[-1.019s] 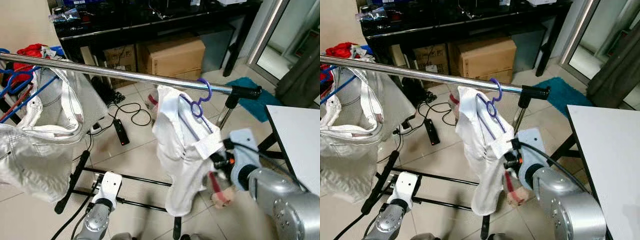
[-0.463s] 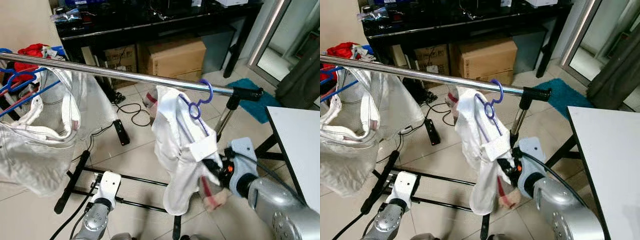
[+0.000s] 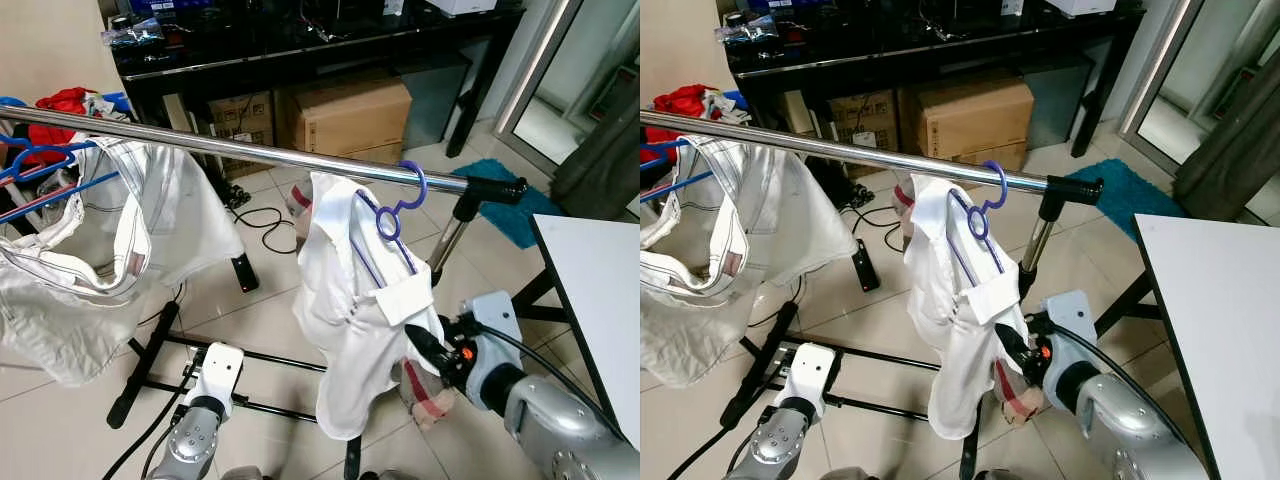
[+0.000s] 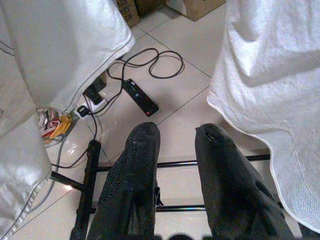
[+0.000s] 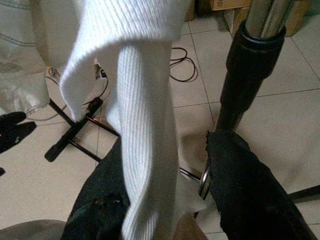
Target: Hang hanger
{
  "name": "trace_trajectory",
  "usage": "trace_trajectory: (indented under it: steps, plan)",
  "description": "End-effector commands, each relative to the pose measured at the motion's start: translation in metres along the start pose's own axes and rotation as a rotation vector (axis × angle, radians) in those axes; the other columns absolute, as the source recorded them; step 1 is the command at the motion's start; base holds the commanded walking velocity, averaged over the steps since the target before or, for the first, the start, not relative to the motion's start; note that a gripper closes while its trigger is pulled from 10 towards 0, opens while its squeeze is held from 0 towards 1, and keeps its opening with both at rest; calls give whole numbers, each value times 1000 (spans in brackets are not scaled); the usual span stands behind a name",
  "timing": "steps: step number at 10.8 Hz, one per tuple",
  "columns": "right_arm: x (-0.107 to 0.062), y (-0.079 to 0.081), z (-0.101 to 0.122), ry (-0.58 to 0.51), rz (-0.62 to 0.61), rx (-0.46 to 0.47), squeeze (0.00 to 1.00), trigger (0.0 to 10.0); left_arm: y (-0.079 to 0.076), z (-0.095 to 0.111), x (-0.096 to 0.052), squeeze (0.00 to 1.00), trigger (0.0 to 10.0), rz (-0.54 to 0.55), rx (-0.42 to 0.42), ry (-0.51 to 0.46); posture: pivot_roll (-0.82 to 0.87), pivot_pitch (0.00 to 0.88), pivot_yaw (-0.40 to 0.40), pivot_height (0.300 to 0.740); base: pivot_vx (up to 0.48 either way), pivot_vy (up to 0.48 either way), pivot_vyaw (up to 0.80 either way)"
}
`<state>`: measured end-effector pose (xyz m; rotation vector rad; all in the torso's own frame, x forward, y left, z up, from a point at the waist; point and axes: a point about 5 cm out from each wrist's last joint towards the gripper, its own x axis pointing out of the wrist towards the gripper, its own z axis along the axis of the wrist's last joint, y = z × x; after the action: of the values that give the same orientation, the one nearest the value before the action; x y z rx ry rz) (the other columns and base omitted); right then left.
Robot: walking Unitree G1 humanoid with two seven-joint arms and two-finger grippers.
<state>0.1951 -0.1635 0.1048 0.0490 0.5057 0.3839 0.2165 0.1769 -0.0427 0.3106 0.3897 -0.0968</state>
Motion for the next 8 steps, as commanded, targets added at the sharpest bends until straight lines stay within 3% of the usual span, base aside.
trace_trajectory:
  steps: [1, 2, 6, 8]
  plan:
    - [-1, -4, -17, 81, -5, 6, 1000, 10000, -2, -1, -1, 0, 10000, -11, 4, 2, 67, 55, -14, 740, 0, 0, 0]
    - [-2, -5, -24, 90, -3, -5, 0, 10000, -2, -1, -1, 0, 10000, -11, 4, 2, 67, 55, -14, 740, 0, 0, 0]
    - [-7, -17, -46, 89, -27, 13, 0, 10000, -3, -2, -2, 0, 10000, -13, 5, 7, 65, 57, -13, 740, 0, 0, 0]
    - [-13, -40, -73, 106, -147, -16, 0, 10000, -3, -2, -2, 0, 10000, -10, 1, 10, 66, 53, -15, 740, 0, 0, 0]
